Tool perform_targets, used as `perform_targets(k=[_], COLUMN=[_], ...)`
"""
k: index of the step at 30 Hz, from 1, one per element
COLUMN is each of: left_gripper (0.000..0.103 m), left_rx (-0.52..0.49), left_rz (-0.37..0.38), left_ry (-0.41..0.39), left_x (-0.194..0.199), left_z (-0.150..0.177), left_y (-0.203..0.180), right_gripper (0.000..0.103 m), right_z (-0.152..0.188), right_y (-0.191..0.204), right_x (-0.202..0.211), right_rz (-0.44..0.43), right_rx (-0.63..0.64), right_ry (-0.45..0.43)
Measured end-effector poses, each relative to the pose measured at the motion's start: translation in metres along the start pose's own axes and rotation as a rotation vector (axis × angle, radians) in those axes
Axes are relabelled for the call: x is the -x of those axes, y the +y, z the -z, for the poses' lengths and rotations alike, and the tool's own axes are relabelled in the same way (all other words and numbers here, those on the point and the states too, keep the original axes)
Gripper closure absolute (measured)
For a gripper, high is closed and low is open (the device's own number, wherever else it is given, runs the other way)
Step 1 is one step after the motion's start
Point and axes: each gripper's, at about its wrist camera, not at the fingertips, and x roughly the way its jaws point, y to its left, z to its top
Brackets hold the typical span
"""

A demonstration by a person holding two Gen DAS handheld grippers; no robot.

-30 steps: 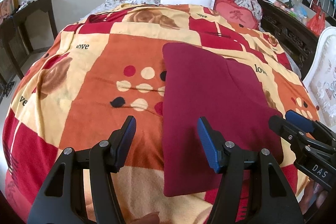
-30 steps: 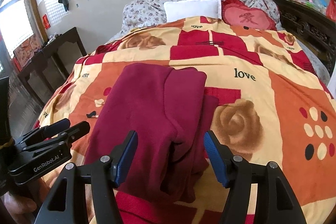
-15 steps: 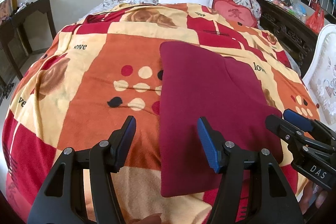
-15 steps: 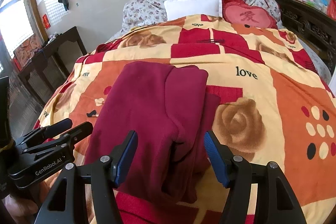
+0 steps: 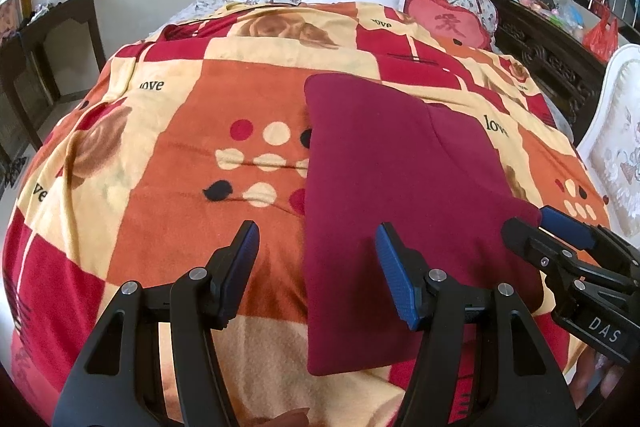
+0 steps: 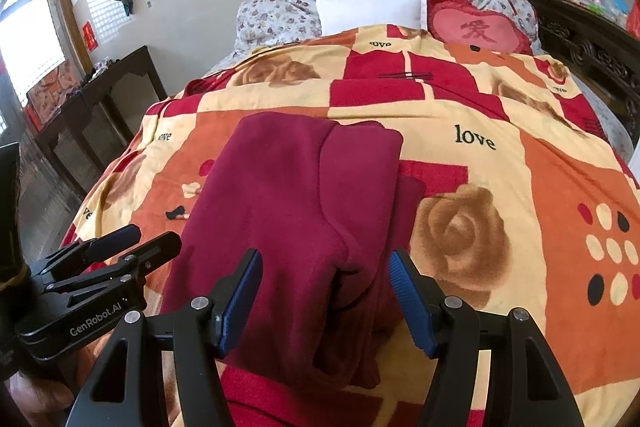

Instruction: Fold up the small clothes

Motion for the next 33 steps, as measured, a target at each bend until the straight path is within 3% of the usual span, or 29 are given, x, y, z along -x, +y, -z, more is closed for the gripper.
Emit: perform_targets(k=[20, 33], left_gripper=[0.043, 0.043], left_rx=[-0.003, 0.026], left_rz=[-0.004, -0.012], left_ry=[0.003, -0.057], left_x=[-0.002, -0.005], left_z=[0.001, -0.004], left_y=[0.000, 0.018], right_gripper=[0.040, 0.040], right_z=[0.003, 0.004], right_y=[-0.003, -0.004], right_x=[-0.004, -0.007], right_rz=[-0.013, -0.027], right_rx=[-0.010, -0.013], right_ry=[0.015, 0.014])
